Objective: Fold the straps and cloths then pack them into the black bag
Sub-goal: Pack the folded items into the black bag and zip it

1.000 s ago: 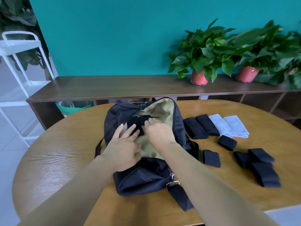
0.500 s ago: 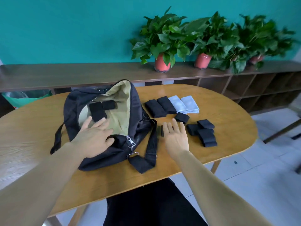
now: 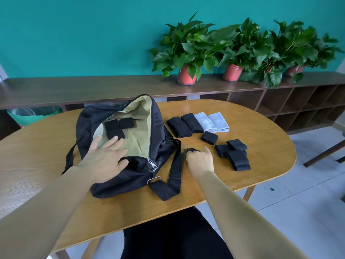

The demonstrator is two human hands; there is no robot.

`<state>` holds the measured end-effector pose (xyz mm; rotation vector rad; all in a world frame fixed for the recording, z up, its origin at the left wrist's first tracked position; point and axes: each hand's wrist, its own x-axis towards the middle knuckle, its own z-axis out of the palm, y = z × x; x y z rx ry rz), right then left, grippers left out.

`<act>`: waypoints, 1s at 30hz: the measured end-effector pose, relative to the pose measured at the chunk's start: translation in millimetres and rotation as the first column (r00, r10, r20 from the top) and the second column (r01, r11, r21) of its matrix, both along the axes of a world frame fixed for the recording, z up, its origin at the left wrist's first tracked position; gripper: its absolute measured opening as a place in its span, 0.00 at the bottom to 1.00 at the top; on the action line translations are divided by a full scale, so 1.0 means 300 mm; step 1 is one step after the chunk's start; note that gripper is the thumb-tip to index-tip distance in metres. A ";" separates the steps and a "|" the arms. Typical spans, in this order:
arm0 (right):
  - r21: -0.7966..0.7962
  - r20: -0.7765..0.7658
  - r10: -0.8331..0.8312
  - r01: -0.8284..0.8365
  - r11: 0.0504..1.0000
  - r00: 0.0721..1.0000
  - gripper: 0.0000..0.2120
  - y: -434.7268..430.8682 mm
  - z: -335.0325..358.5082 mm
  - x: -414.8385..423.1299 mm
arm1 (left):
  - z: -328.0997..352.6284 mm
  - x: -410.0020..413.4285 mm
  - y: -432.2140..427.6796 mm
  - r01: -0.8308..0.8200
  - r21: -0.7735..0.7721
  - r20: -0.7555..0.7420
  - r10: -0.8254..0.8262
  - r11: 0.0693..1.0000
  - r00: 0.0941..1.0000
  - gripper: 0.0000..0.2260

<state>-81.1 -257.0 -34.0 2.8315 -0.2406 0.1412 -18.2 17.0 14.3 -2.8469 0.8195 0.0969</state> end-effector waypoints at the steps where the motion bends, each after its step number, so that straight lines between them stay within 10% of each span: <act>1: 0.026 0.000 -0.008 0.008 1.000 1.000 0.11 0.002 -0.003 -0.009 | 0.002 -0.001 0.003 0.001 0.000 0.006 -0.001 1.000 1.000 0.23; 13: 0.078 0.747 0.104 -0.243 0.967 0.657 0.13 0.112 0.142 0.071 | 0.043 0.072 0.079 -0.029 -0.070 0.084 0.035 0.997 0.996 0.22; 19: 0.074 0.615 0.353 -0.498 0.864 0.705 0.21 0.401 0.169 0.275 | 0.031 0.154 0.131 -0.018 -0.074 0.160 0.030 0.997 0.987 0.23; 30: 0.119 0.286 0.317 -0.362 0.925 0.904 0.21 0.476 0.018 0.527 | -0.075 0.256 0.217 0.075 -0.107 0.277 -0.043 0.991 0.960 0.24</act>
